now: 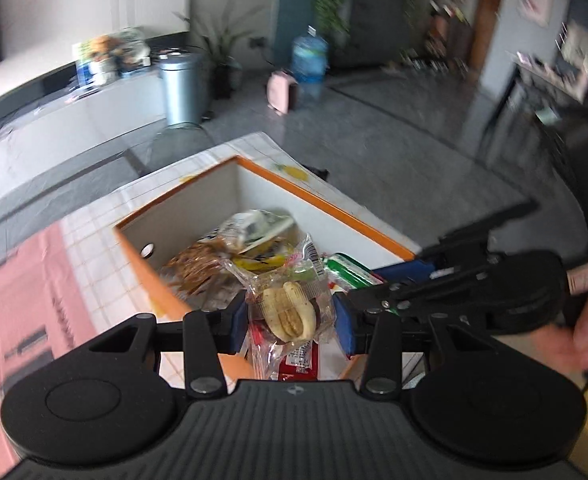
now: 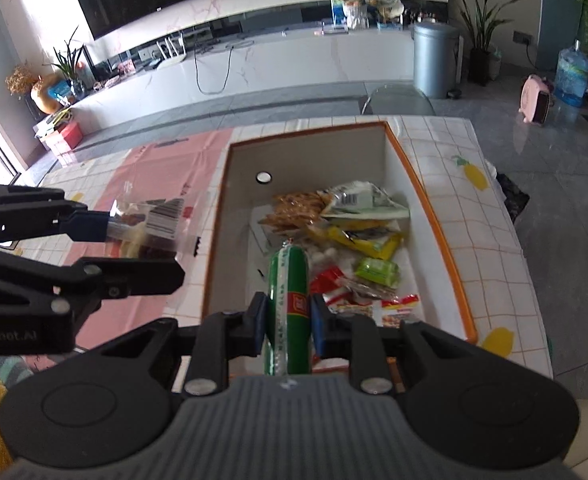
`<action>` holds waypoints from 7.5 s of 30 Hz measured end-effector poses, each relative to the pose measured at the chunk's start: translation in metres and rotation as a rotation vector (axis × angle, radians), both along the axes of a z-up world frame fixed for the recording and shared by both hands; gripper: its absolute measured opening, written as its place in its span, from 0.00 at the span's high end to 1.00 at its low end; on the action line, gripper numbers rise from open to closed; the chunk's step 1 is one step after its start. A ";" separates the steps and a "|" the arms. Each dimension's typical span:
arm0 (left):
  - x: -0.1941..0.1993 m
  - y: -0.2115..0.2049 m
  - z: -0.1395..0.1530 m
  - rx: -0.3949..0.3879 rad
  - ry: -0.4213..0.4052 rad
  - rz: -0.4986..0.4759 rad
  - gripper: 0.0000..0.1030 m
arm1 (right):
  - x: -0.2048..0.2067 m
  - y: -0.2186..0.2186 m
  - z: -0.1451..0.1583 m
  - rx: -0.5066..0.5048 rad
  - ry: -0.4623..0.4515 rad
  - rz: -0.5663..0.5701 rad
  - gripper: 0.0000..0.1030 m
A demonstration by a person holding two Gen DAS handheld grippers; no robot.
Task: Organize snacks
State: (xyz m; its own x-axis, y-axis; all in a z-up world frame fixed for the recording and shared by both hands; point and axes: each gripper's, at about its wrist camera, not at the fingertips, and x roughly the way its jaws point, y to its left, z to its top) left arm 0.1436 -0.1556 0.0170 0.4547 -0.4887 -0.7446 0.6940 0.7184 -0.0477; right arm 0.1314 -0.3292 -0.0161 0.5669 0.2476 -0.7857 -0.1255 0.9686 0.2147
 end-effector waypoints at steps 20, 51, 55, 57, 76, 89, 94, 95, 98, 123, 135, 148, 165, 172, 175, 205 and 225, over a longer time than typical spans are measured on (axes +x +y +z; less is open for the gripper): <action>0.071 -0.077 -0.104 0.494 0.114 -0.360 0.52 | 0.090 -0.029 -0.083 0.075 0.315 0.087 0.81; 0.100 -0.070 -0.122 0.466 0.208 -0.507 0.29 | 0.115 -0.007 -0.115 0.011 0.469 0.247 0.80; 0.103 -0.055 -0.101 0.390 0.202 -0.419 0.29 | 0.116 0.003 -0.116 0.047 0.480 0.273 0.80; 0.102 -0.045 -0.089 0.367 0.175 -0.373 0.30 | 0.116 0.009 -0.117 0.065 0.489 0.279 0.80; 0.076 0.020 -0.046 0.290 0.088 -0.193 0.30 | 0.114 0.073 -0.130 -0.042 0.557 0.291 0.74; 0.038 0.069 0.009 0.227 -0.005 -0.071 0.30 | 0.098 0.076 -0.050 -0.126 0.410 0.202 0.61; 0.007 0.092 0.037 0.142 -0.098 0.010 0.30 | 0.071 0.075 -0.001 -0.159 0.285 0.131 0.53; 0.000 0.096 0.040 0.131 -0.128 0.027 0.30 | 0.062 0.074 0.010 -0.173 0.249 0.113 0.53; -0.023 0.105 0.046 0.116 -0.230 0.088 0.30 | 0.033 0.083 0.038 -0.258 0.111 0.055 0.51; -0.126 0.180 -0.013 -0.027 -0.286 0.587 0.15 | -0.144 0.179 0.025 -0.282 -0.387 -0.177 0.44; -0.118 0.182 -0.041 0.010 -0.207 0.633 0.15 | -0.128 0.184 -0.006 -0.236 -0.322 -0.147 0.44; -0.117 0.179 -0.048 0.035 -0.152 0.633 0.15 | -0.124 0.178 -0.014 -0.230 -0.307 -0.141 0.44; -0.117 0.185 -0.044 0.025 -0.140 0.647 0.15 | -0.129 0.183 -0.011 -0.230 -0.314 -0.127 0.44; -0.117 0.187 -0.043 0.021 -0.139 0.654 0.15 | -0.129 0.183 -0.010 -0.227 -0.313 -0.127 0.44; -0.117 0.187 -0.043 0.021 -0.138 0.657 0.15 | -0.129 0.184 -0.009 -0.227 -0.315 -0.122 0.44; -0.121 0.185 -0.039 0.020 -0.136 0.647 0.15 | -0.131 0.184 -0.003 -0.231 -0.335 -0.117 0.44; -0.125 0.188 -0.038 0.008 -0.137 0.649 0.15 | -0.128 0.188 -0.004 -0.222 -0.320 -0.107 0.44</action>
